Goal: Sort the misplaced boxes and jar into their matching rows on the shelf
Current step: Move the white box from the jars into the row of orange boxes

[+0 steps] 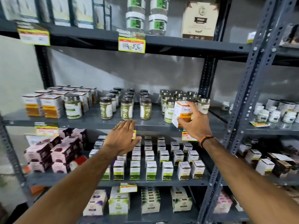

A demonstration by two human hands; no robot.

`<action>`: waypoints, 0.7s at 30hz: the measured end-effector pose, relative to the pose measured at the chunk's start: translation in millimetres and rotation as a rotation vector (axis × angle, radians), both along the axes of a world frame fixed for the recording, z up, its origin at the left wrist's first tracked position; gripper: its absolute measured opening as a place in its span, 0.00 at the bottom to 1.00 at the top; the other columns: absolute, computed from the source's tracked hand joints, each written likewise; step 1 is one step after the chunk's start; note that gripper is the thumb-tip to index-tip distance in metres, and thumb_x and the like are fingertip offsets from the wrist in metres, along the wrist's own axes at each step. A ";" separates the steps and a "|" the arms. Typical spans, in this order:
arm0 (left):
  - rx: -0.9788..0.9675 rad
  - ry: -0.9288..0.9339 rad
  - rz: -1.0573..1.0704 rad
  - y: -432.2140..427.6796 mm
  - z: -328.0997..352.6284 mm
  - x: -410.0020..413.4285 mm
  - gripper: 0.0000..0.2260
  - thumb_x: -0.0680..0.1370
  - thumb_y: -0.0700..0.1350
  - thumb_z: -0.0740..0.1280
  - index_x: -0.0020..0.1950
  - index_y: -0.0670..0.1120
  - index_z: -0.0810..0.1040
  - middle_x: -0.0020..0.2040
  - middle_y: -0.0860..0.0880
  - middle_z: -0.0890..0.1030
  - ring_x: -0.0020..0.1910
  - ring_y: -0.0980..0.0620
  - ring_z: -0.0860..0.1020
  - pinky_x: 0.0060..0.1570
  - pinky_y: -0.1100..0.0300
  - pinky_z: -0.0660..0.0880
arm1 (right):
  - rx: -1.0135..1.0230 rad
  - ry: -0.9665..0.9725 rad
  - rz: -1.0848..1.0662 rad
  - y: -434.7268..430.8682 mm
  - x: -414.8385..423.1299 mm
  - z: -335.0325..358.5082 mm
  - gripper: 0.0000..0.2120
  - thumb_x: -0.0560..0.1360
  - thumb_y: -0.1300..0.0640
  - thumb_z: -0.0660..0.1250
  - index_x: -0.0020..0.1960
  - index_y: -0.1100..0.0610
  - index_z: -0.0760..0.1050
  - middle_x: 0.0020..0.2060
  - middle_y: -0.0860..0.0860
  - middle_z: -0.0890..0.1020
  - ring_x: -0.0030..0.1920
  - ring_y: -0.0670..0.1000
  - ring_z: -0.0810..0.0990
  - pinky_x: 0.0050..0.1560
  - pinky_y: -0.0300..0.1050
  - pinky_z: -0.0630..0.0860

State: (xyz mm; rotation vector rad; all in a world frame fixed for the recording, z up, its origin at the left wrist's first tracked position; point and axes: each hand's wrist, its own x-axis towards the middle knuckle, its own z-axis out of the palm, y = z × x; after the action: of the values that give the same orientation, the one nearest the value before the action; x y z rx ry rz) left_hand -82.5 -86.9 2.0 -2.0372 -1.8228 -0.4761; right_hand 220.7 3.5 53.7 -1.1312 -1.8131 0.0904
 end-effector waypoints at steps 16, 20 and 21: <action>-0.023 -0.104 0.298 -124.6 -3.6 -406.2 0.38 0.77 0.67 0.55 0.76 0.39 0.65 0.71 0.35 0.73 0.70 0.34 0.71 0.68 0.39 0.71 | 0.038 -0.007 0.146 -75.1 -373.6 -13.6 0.36 0.69 0.36 0.70 0.75 0.38 0.64 0.54 0.50 0.85 0.47 0.52 0.85 0.50 0.51 0.84; -0.061 -0.083 0.258 -120.6 2.9 -456.3 0.37 0.78 0.66 0.58 0.77 0.40 0.63 0.73 0.37 0.72 0.72 0.37 0.69 0.69 0.41 0.69 | 0.018 -0.001 0.018 -81.7 -414.4 -10.8 0.35 0.73 0.40 0.71 0.76 0.39 0.62 0.53 0.50 0.86 0.47 0.51 0.85 0.49 0.51 0.84; -0.068 -0.089 0.246 -116.2 3.8 -463.7 0.37 0.78 0.66 0.58 0.77 0.40 0.63 0.74 0.38 0.71 0.73 0.37 0.69 0.70 0.42 0.69 | 0.000 0.000 0.007 -82.2 -420.9 -12.1 0.35 0.73 0.41 0.71 0.76 0.40 0.61 0.54 0.50 0.86 0.47 0.51 0.85 0.49 0.52 0.84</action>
State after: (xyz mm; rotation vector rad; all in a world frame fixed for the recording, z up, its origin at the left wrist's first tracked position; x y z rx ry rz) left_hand -546.3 -203.1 5.8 -1.8255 -2.1349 -0.4458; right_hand -200.2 -78.7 41.6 -1.1247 -1.8178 0.0945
